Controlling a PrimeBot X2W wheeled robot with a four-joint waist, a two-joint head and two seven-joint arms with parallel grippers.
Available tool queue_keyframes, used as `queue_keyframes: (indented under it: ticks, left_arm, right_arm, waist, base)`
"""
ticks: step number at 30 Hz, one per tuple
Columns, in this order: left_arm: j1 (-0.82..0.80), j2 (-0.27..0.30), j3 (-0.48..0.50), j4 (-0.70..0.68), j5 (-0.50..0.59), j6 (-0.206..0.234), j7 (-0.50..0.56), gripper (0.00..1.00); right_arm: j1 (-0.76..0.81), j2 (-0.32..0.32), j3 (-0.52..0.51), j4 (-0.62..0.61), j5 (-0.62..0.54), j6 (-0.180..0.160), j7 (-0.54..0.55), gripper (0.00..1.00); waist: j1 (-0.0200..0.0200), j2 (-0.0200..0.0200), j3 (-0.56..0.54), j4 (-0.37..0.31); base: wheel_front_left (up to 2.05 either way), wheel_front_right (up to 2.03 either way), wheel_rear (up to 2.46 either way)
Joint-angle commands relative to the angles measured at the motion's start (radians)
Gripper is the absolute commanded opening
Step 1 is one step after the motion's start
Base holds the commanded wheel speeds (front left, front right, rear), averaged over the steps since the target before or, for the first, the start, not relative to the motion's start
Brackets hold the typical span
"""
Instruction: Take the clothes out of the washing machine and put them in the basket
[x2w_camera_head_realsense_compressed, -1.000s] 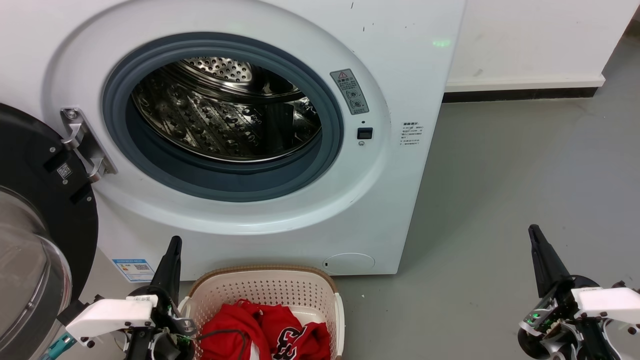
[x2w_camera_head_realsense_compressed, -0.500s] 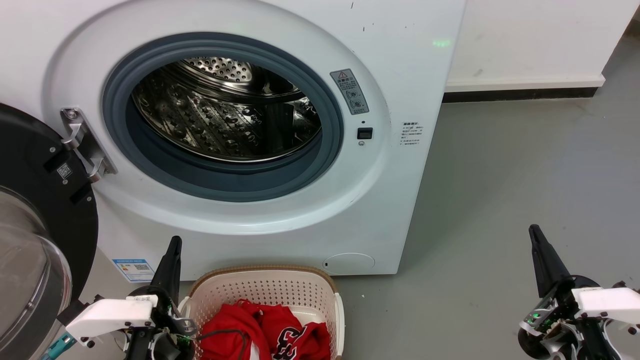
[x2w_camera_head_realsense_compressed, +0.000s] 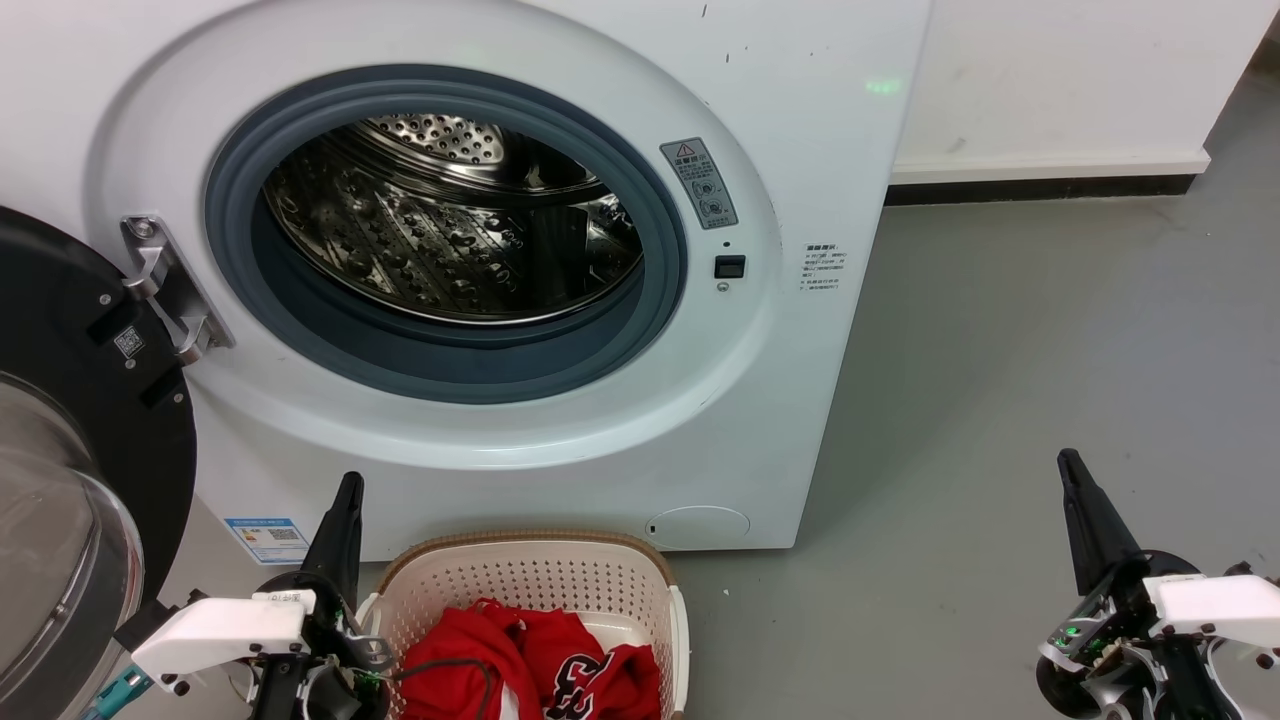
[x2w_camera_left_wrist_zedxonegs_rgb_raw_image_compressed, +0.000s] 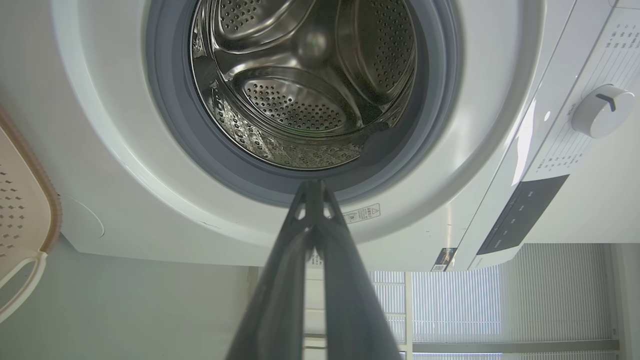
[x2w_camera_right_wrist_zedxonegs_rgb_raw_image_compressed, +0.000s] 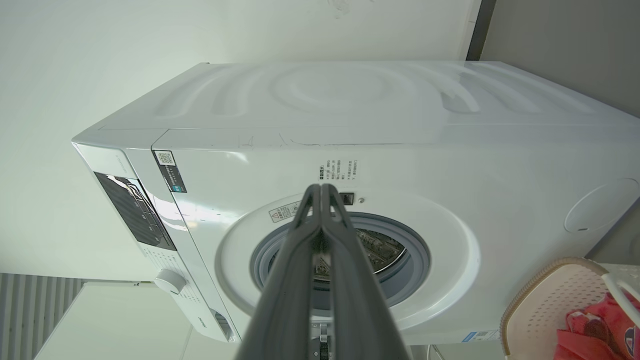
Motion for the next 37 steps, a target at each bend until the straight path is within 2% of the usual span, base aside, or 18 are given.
queue_keyframes:
  ticks: [1,37]
  left_arm:
    - [-0.005,-0.002,0.003,0.0,-0.001,-0.005,0.002,0.0]
    - [-0.005,-0.002,0.003,0.0,-0.001,-0.005,0.002,0.0]
  right_arm:
    - [-0.015,0.003,-0.001,0.002,-0.005,0.0,0.001,0.0]
    - [-0.015,0.006,-0.005,0.002,-0.007,0.0,0.005,0.0]
  waist:
    - [0.0,0.0,0.0,0.0]
    - [0.0,0.0,0.0,0.0]
  base:
    - [0.0,0.0,0.0]
    - [0.0,0.0,0.0]
